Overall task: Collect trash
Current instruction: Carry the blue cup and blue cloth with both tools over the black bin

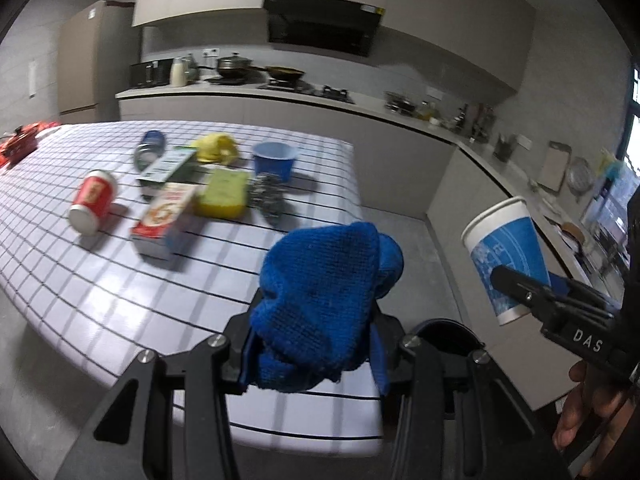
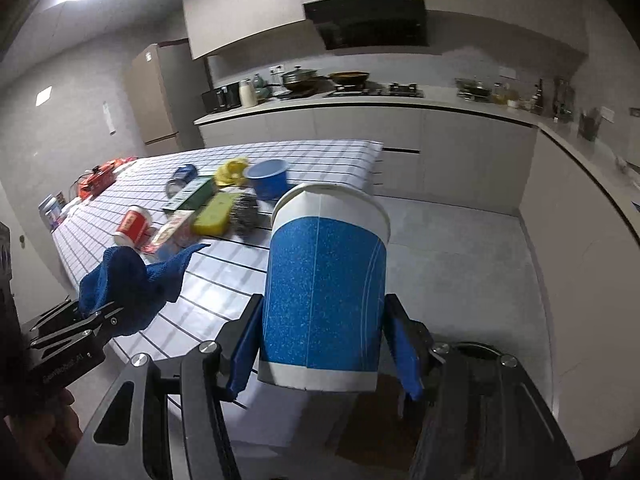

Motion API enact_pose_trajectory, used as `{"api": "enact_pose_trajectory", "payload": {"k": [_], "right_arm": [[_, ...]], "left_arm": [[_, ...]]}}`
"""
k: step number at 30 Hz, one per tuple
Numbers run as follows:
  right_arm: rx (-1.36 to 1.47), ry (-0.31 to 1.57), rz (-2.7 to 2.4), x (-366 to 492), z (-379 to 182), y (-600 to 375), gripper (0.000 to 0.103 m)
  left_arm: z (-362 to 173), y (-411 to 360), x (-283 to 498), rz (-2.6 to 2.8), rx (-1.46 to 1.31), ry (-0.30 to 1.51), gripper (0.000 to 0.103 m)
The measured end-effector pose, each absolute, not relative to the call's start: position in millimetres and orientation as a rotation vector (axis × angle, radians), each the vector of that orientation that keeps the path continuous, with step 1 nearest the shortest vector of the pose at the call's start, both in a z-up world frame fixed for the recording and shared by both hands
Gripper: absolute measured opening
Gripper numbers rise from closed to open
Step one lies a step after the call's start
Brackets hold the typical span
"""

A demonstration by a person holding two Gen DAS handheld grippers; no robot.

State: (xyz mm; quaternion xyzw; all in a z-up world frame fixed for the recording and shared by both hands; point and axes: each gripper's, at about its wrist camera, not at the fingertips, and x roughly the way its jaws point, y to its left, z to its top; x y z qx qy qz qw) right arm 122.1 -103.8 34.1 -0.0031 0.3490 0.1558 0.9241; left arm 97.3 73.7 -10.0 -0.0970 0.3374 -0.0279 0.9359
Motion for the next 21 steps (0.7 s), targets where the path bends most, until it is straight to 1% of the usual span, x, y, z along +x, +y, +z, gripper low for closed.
{"api": "enact_pose_trajectory", "payload": {"k": [12,21], "right_arm": [[0.030,0.734,0.187,98,25,-204,0.061],[0.007,0.795,0.155,85,-6,-272,0.061]], "left_arm": [[-13,-17,106,-0.206,-0.129,0.720,0.045],[-35,-72,112,-0.294,-0.098,0.782,0.045]]}}
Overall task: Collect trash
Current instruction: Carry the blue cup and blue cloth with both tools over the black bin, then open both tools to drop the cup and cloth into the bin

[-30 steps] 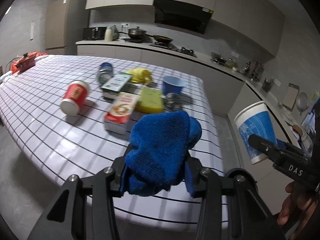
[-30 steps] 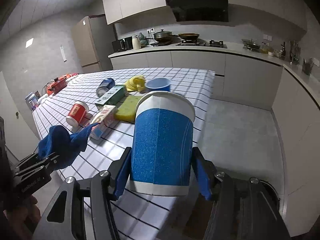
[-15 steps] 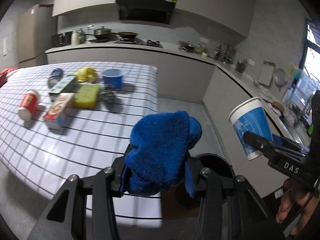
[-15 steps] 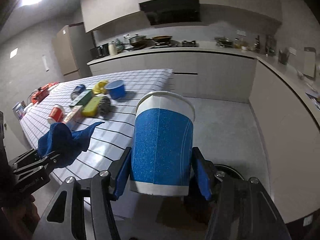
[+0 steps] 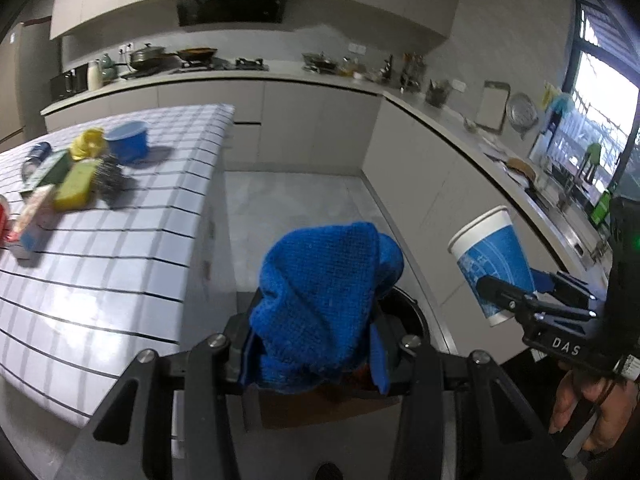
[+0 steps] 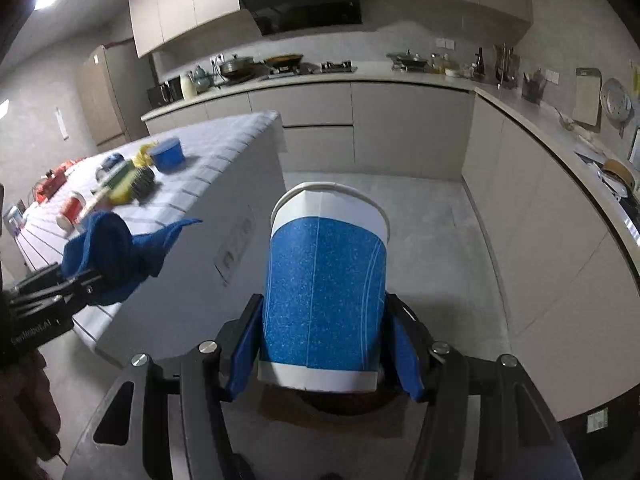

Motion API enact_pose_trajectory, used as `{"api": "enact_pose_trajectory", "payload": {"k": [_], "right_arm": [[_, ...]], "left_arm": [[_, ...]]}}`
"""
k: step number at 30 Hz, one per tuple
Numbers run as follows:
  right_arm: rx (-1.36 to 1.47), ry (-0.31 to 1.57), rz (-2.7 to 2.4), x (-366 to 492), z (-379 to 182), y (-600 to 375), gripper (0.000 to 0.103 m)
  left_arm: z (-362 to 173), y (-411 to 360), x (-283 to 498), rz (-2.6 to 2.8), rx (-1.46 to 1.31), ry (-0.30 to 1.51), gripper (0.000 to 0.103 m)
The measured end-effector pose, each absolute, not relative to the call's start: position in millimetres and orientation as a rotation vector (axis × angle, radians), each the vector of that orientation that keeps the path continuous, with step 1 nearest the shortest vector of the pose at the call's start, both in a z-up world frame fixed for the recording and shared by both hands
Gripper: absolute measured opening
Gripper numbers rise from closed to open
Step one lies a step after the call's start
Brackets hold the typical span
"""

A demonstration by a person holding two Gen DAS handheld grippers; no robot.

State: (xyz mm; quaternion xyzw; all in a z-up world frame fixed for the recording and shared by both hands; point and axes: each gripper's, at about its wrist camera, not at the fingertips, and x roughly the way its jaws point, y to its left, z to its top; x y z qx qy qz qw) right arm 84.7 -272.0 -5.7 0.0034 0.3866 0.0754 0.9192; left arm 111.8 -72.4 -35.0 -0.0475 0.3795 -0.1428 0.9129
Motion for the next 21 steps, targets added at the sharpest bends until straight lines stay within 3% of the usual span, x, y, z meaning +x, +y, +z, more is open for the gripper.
{"api": "enact_pose_trajectory", "payload": {"k": [17,19,20,21], "right_arm": [[-0.104,0.940,0.281,116,-91,-315,0.061],[-0.146,0.953,0.310,123,-104,-315,0.061],[-0.174,0.972,0.338,127,-113,-316,0.062],[-0.213,0.993,0.366,131,-123,-314,0.064]], "left_arm": [[-108,-151,137,-0.308,-0.110,0.968,0.046],[-121,-160,145,-0.317,-0.119,0.995,0.050],[-128,-163,149,-0.329,-0.135,1.004,0.060],[-136,-165,153,-0.328,-0.157,1.003,0.081]]}}
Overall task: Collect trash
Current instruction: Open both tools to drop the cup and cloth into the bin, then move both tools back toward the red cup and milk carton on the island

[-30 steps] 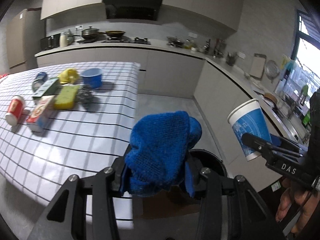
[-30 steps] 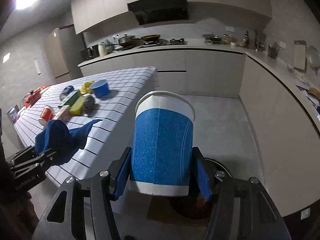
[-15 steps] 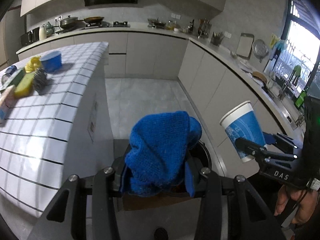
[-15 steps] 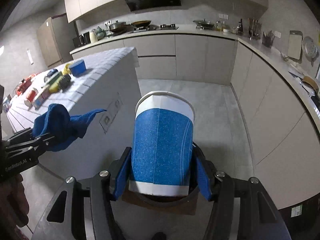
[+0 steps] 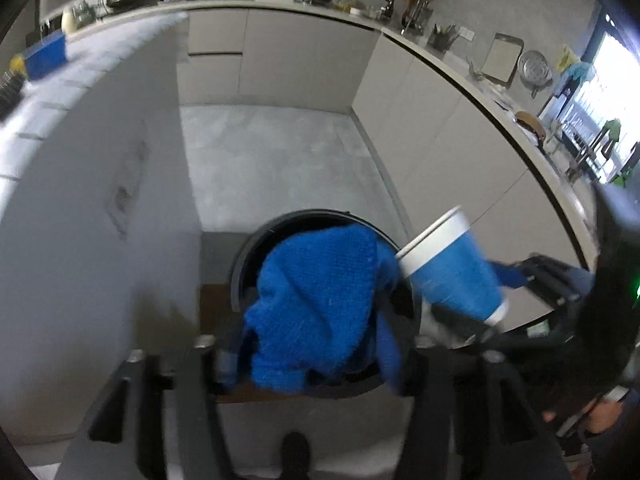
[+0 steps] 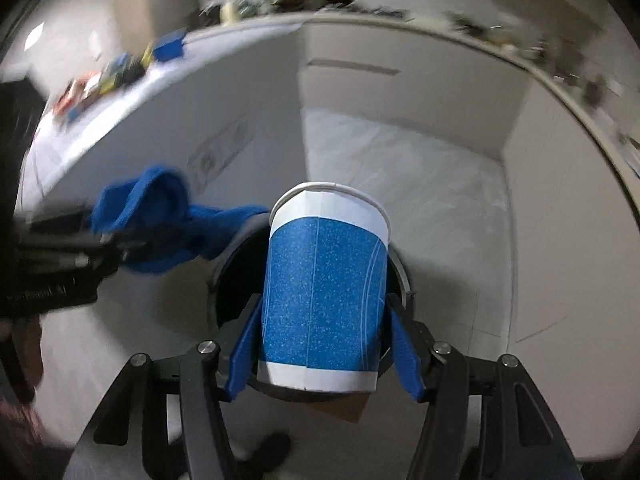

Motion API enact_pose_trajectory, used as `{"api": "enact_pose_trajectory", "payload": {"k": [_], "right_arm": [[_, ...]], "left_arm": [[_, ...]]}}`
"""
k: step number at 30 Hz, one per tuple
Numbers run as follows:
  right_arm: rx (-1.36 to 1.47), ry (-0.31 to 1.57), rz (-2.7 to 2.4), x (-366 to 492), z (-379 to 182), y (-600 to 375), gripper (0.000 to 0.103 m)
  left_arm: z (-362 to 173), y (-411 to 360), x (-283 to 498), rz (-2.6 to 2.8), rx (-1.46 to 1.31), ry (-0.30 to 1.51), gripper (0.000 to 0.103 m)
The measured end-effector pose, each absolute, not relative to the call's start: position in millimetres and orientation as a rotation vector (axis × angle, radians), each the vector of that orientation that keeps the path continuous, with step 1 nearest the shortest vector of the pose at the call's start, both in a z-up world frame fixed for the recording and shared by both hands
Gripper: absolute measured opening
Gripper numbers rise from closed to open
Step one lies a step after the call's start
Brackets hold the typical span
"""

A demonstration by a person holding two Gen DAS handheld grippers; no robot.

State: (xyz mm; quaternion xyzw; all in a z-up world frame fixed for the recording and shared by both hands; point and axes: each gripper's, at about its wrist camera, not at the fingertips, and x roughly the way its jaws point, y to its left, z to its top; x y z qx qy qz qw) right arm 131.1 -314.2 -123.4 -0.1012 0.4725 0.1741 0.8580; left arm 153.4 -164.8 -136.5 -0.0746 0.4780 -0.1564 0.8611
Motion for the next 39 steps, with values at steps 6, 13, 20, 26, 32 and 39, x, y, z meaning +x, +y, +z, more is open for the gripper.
{"api": "enact_pose_trajectory", "payload": {"k": [6,13,20,26,32,39], "right_arm": [[-0.454,1.004,0.394,147,-184,-314,0.103],[-0.360,0.997,0.301,156,-180,-341,0.103],[-0.256,1.023,0.214,161,-170,-350,0.103],[-0.172,1.009,0.161,164,-158,-351,0.103],[-0.166,0.993,0.160,157,-144,-341,0.103],[-0.136,0.947,0.146,144,-112,-334,0.103]], "left_arm": [[-172,-151,167,-0.167,-0.190,1.066,0.102],[-176,-150,161,-0.119,-0.119,1.075,0.103],[-166,-155,164,-0.119,-0.076,1.053,0.103],[-156,-157,162,-0.120,-0.073,1.031,0.103],[-139,-156,155,-0.125,-0.075,0.994,0.103],[-104,-146,140,-0.118,-0.070,0.932,0.103]]}}
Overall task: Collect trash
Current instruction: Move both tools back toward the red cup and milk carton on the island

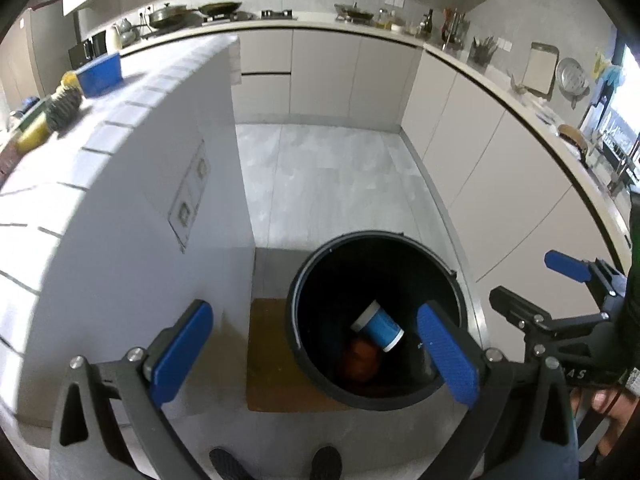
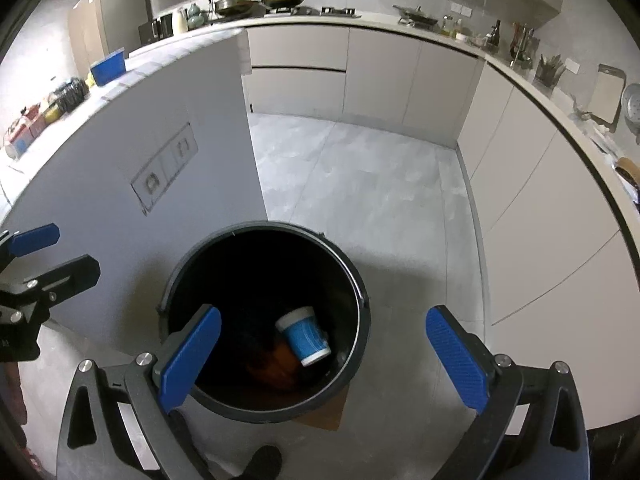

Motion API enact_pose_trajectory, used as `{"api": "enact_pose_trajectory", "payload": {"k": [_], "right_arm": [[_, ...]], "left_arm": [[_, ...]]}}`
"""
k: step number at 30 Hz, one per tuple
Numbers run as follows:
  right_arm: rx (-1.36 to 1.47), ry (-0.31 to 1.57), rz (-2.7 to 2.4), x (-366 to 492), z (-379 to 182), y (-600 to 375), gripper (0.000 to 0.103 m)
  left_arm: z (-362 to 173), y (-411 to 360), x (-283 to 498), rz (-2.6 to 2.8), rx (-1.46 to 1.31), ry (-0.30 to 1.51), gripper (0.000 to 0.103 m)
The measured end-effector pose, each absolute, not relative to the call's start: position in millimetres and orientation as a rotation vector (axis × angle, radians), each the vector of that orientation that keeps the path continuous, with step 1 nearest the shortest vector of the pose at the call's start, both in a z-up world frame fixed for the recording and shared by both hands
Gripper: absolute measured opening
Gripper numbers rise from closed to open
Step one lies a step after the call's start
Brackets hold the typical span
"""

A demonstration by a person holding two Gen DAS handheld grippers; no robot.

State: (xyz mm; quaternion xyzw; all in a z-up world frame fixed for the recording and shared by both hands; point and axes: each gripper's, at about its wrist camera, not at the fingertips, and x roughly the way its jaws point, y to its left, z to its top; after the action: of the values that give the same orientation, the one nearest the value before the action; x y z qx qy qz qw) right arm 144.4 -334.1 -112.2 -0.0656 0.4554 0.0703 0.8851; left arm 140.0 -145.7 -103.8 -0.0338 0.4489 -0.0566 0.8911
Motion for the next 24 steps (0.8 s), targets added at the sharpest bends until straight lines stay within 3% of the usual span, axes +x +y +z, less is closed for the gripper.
{"api": "enact_pose_trajectory", "payload": {"k": [24], "right_arm": [[-0.148,0.758,0.316,112,2,-194,0.103]], "left_arm": [[-16,7,79,0.099,-0.149,0.704,0.103]]}}
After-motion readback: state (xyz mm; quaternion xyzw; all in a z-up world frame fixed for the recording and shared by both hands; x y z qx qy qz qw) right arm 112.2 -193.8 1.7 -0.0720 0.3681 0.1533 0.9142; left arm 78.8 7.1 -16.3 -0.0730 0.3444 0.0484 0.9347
